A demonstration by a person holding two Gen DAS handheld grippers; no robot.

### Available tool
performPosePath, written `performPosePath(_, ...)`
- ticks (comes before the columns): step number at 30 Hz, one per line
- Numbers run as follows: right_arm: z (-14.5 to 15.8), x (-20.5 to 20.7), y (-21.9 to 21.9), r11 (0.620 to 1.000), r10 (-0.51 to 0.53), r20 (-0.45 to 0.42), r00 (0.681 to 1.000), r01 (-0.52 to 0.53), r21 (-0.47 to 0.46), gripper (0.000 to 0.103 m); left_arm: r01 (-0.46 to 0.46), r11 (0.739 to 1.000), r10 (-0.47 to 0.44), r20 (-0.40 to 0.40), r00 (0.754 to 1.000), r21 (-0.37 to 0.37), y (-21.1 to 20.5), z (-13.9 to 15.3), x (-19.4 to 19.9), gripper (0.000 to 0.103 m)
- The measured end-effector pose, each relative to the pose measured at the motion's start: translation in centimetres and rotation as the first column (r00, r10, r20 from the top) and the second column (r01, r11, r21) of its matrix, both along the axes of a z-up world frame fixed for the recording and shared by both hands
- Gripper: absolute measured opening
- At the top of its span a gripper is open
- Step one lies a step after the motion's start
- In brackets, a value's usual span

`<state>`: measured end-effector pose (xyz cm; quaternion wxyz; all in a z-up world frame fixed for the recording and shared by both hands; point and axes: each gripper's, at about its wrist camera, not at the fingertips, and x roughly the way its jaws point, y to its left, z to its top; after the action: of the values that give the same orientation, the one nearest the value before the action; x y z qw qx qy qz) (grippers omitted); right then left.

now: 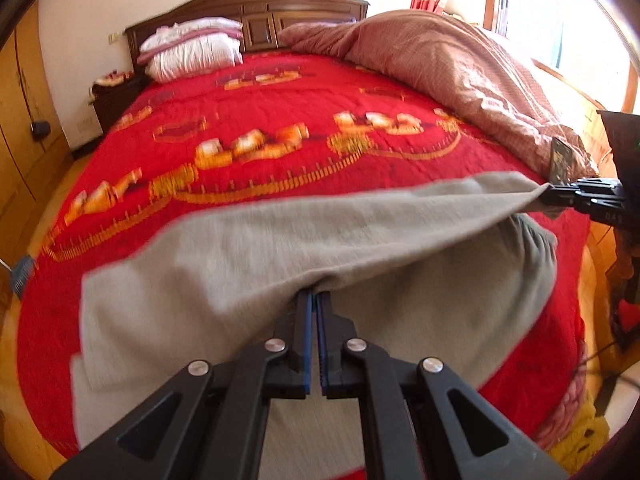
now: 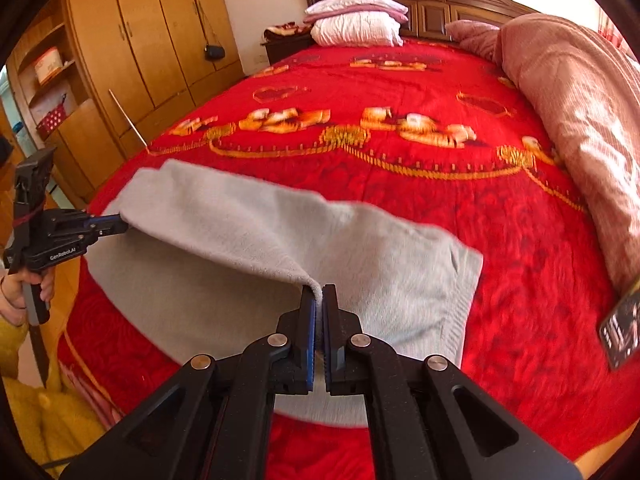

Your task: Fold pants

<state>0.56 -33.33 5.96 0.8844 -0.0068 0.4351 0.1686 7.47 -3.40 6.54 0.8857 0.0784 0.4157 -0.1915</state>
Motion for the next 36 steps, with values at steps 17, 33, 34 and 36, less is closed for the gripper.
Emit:
performPosePath(17, -5.5, -3.2, 0.3, 0.985, -0.153, -0.055, 0.987, 0.157, 0.077, 0.025, -0.040, 0.996, 0.031, -0.120, 0.992, -0.076, -0.3, -5.1, -5.1, 0.017)
performPosePath(33, -4.7, -6.0, 1.2, 0.959, -0.270, -0.044, 0.962, 0.273, 0.082, 0.037, -0.111, 0.984, 0.078, -0.225, 0.971, -0.138, 0.2, -7.8, -5.0, 0.047)
performPosePath(34, -4.8, -6.1, 1.2, 0.959, -0.267, -0.048, 0.962, 0.270, 0.083, 0.039, -0.118, 0.982, 0.082, -0.230, 0.970, -0.146, 0.3, -7.8, -5.0, 0.048)
performPosePath(36, -5.2, -6.3, 1.1, 0.960, -0.264, -0.055, 0.963, 0.267, 0.083, 0.040, -0.137, 0.977, 0.094, -0.244, 0.965, -0.165, 0.5, -7.8, -5.0, 0.050)
